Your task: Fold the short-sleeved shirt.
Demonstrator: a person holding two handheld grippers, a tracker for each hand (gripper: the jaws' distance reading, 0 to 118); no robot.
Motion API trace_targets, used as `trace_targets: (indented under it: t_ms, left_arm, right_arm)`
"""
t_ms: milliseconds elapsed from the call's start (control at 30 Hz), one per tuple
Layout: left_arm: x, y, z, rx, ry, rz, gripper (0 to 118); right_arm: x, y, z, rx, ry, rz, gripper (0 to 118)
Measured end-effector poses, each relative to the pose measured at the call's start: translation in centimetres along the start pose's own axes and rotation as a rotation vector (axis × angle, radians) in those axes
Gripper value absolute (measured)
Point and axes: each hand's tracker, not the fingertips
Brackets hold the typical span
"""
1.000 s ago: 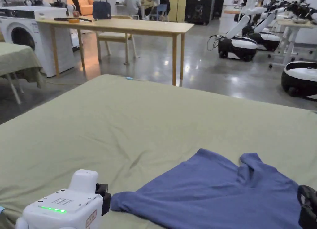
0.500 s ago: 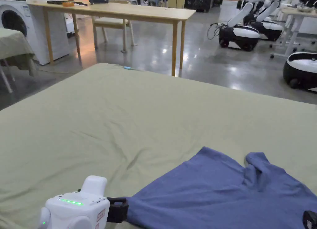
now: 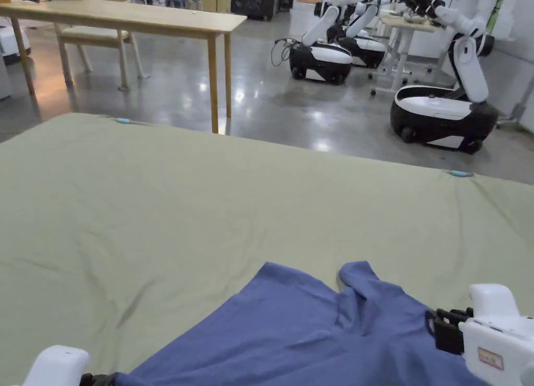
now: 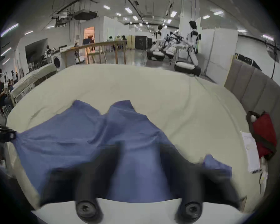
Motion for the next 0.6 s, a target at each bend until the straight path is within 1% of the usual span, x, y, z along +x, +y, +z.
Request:
trace_targets:
  t_ms: [67, 100, 133, 233, 267, 300, 333, 367, 400, 433, 467, 500, 567, 600]
  left_arm:
    - [0.6, 0.4, 0.9, 0.016, -0.008, 0.004, 3]
    - [1.3, 1.1, 1.5, 0.021, -0.009, -0.001, 3]
    - [1.6, 1.3, 1.7, 0.019, -0.009, -0.005, 3]
    - [2.1, 1.8, 1.8, 0.016, -0.006, -0.006, 3]
    - [2.2, 1.8, 1.7, 0.011, -0.002, -0.006, 3]
    - [2.4, 1.8, 1.6, 0.006, 0.004, -0.005, 3]
    - [2.5, 1.8, 1.5, 0.000, 0.005, -0.002, 3]
    - [2.2, 2.0, 1.3, -0.006, 0.001, 0.002, 3]
    - [2.4, 2.0, 1.3, -0.005, 0.004, 0.003, 3]
    - [2.6, 2.0, 1.2, -0.006, 0.004, 0.002, 3]
    - [2.8, 2.0, 1.1, -0.011, 0.004, 0.001, 3]
    - [2.6, 2.2, 0.8, -0.013, 0.001, 0.001, 3]
    - [2.8, 2.4, 0.6, -0.020, -0.016, 0.015, 3]
    - [2.9, 2.6, 0.5, -0.018, -0.030, 0.031, 3]
  right_arm:
    - [1.7, 1.5, -4.6, -0.099, 0.004, -0.014, 116]
    - [2.4, 1.8, -6.6, -0.043, 0.011, -0.035, 115]
    - [2.9, 1.9, -8.4, -0.110, -0.031, -0.019, 114]
    - [3.8, 2.0, -12.7, -0.199, -0.052, -0.016, 114]
    - [3.9, 1.6, -13.8, -0.228, -0.063, -0.009, 111]
    - [3.8, 1.0, -14.7, -0.272, -0.056, -0.006, 94]
    - [3.8, 0.5, -15.1, -0.306, -0.056, 0.005, 65]
    - [3.4, 0.0, -14.3, -0.238, -0.019, -0.026, 58]
    - [2.9, -0.1, -13.3, -0.176, -0.067, -0.021, 35]
    - [2.4, -0.3, -13.0, -0.188, -0.041, -0.024, 4]
    - [0.9, -0.5, -10.9, -0.196, -0.019, -0.013, 4]
    - [0.5, -0.8, -10.2, -0.185, -0.010, 0.019, 5]
    - [0.3, -1.2, -9.0, -0.196, 0.069, 0.019, 4]
    - [0.2, -1.2, -7.6, -0.176, 0.039, 0.020, 4]
